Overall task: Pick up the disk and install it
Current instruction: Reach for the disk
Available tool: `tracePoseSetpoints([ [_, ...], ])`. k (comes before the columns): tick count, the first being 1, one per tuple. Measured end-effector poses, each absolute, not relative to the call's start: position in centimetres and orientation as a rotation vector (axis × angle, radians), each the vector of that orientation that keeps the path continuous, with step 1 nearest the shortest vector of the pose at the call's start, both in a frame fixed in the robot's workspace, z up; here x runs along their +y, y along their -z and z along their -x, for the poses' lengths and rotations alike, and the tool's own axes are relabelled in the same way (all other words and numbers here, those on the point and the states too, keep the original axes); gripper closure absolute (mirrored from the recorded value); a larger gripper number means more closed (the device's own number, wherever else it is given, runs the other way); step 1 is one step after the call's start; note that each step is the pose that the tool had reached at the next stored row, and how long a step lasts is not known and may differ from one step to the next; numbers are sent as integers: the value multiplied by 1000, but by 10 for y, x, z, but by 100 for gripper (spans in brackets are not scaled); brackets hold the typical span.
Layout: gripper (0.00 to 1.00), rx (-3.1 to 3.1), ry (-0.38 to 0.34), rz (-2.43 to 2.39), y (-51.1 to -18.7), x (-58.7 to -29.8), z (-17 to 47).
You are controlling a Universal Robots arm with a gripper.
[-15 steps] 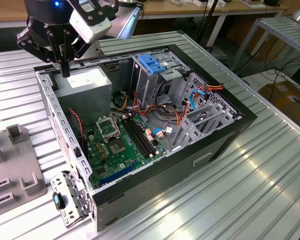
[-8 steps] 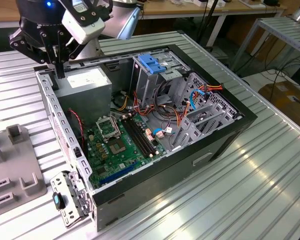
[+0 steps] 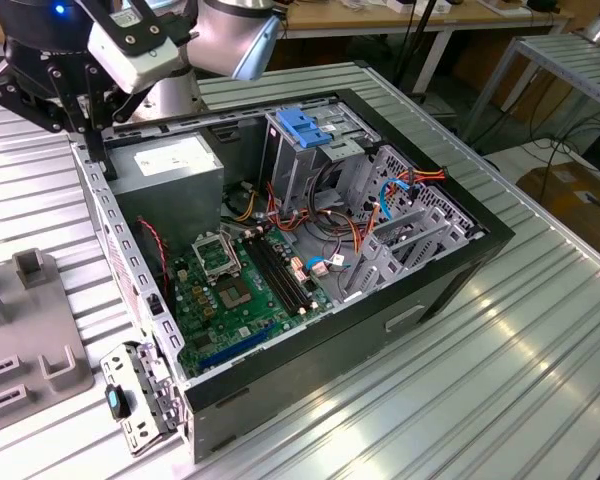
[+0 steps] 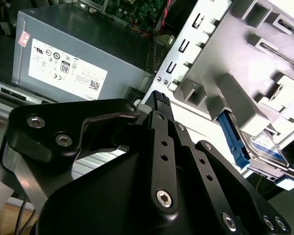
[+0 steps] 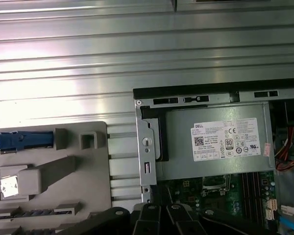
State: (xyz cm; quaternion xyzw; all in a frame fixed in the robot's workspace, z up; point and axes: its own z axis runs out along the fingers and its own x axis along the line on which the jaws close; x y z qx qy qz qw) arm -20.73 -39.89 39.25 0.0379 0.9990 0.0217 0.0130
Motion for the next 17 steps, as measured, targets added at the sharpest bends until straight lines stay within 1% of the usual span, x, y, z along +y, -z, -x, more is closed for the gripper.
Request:
tracePoseSetpoints([
  [17,89,3112,-68,-118,-392,-399,226],
])
